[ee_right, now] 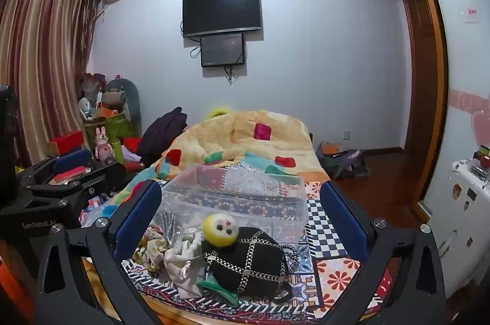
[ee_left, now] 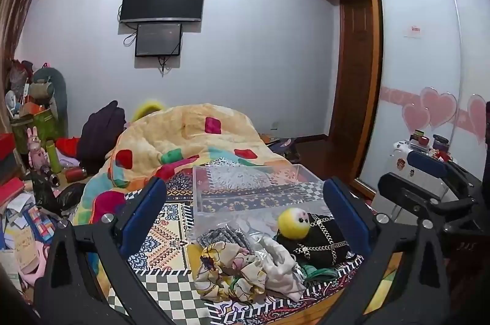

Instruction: Organize soft objects

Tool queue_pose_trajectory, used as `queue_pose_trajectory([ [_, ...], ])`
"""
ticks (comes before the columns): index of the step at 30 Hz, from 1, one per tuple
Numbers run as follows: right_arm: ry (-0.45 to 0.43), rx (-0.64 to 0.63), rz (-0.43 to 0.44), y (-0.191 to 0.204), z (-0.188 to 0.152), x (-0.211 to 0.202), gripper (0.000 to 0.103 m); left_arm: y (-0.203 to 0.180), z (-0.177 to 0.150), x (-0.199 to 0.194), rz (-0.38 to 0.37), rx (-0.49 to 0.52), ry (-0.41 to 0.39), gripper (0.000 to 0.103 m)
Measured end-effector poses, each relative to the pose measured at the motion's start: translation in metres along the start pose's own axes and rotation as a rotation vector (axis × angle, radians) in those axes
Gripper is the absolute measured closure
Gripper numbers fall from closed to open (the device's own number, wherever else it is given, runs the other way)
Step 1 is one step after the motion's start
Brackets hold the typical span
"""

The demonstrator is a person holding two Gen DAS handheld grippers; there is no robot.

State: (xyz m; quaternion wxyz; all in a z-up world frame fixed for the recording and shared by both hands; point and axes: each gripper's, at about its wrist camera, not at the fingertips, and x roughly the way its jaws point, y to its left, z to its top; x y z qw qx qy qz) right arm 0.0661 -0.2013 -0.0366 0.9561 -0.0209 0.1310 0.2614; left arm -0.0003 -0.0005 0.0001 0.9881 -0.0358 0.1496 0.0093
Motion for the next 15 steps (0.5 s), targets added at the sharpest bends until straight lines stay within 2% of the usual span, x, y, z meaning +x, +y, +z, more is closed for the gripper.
queue_pose_trajectory([
  [8,0.004,-0.006,0.002,0.001,0.001,0.000,0.000,0.001,0.011,0.009,0.007,-0.032,0.019,0.000],
  [15,0.003,0.005,0.001,-0.007,0.001,0.004,0.000,-0.005,0.010,-0.007,-0.004,0.016,-0.025,0.000],
])
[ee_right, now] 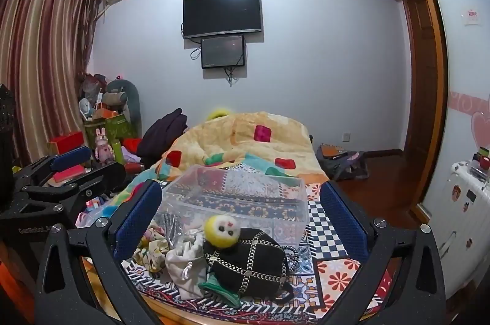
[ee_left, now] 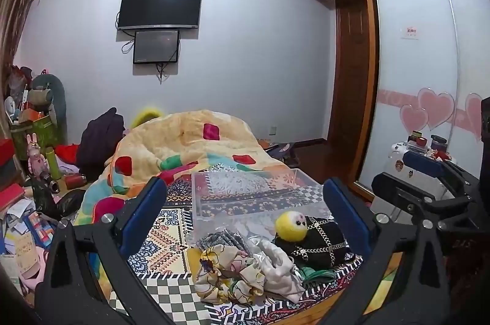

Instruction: Organize soft objects

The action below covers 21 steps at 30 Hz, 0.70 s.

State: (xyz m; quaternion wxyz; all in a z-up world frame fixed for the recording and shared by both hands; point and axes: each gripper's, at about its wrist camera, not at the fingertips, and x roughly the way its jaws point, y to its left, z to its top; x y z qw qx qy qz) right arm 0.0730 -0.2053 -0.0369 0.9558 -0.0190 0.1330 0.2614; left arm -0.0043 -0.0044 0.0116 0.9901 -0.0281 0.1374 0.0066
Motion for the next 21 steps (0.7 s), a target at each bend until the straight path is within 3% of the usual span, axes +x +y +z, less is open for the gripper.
queue_pose_trajectory([
  [21,-0.013,0.011,0.003,0.0046,0.0029,-0.0082,0.000,-0.0001,-0.0029,-0.0027,-0.010,0.002,-0.008,0.000],
])
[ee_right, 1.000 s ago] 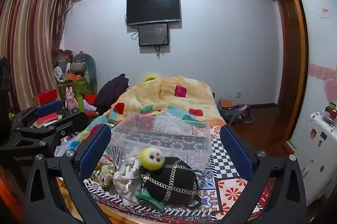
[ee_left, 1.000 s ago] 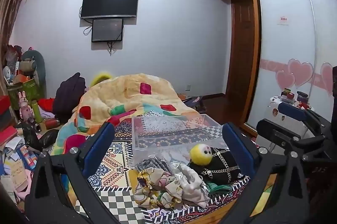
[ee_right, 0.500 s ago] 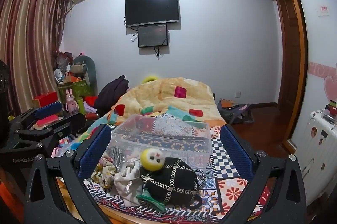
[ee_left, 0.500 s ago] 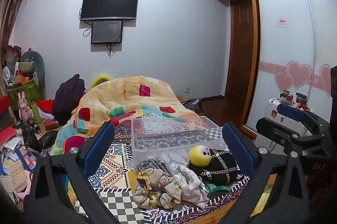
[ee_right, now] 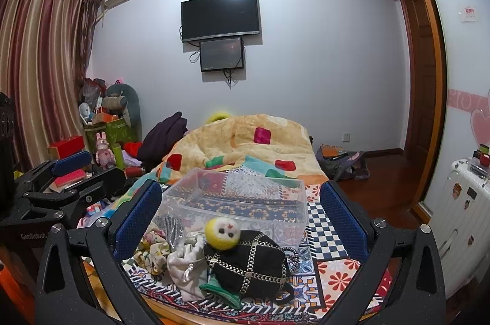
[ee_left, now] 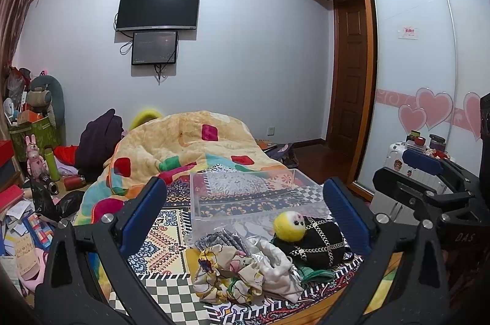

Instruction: Organize soft objects

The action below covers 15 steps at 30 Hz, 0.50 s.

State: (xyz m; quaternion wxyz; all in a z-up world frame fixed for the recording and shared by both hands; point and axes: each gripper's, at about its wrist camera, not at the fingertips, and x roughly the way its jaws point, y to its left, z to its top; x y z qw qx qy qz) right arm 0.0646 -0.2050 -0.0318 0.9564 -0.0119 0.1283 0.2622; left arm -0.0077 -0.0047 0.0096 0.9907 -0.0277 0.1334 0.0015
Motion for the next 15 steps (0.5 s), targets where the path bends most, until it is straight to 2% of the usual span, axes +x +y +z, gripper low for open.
queue_pose_trajectory([
  [15,-0.009,0.001,0.004,0.0010,0.0006,-0.0018,0.000,-0.0025,-0.0012,-0.0005,0.000,0.005,-0.005,0.000],
])
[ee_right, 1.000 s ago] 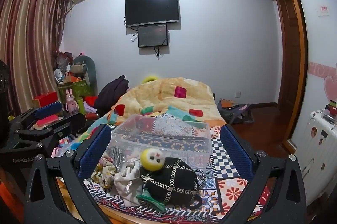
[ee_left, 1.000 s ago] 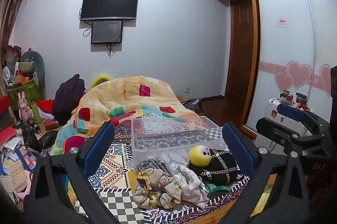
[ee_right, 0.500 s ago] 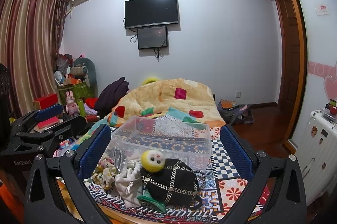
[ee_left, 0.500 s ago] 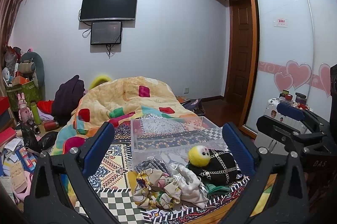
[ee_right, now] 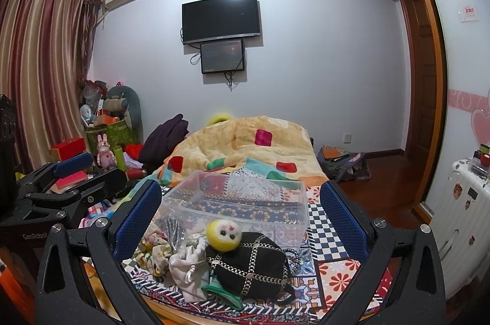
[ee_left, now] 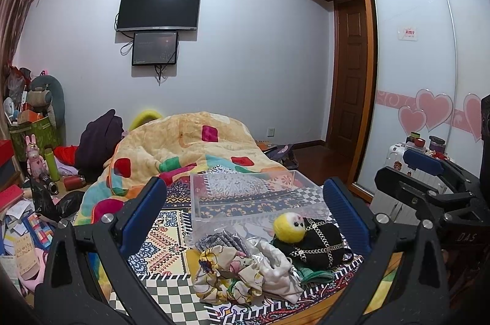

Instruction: Organize soft objects

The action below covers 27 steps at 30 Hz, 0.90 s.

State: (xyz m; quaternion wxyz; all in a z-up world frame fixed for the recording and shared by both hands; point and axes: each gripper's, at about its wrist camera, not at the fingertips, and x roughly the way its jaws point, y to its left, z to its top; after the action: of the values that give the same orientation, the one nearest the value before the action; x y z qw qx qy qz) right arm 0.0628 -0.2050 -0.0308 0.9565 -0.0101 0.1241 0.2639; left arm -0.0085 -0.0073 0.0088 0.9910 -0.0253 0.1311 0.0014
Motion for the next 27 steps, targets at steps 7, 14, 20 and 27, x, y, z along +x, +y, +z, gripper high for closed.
queue_pose_trajectory([
  [7,-0.006,0.001,0.000,0.0005,0.0008,-0.0009,0.000,0.0002,-0.0001,-0.0003,0.001,0.000,-0.002,0.000],
  [14,-0.007,-0.001,0.002,0.0006,0.0009,-0.0011,0.000,-0.0004,-0.0002,-0.0002,0.000,0.000,-0.003,0.000],
  [20,-0.008,0.000,0.003,0.0008,0.0008,-0.0014,0.000,-0.0005,-0.0008,-0.0006,0.001,-0.001,-0.004,0.000],
  [27,-0.009,0.001,0.001,0.0015,0.0019,-0.0017,0.000,-0.0011,-0.0011,-0.0003,0.000,0.000,-0.004,0.000],
])
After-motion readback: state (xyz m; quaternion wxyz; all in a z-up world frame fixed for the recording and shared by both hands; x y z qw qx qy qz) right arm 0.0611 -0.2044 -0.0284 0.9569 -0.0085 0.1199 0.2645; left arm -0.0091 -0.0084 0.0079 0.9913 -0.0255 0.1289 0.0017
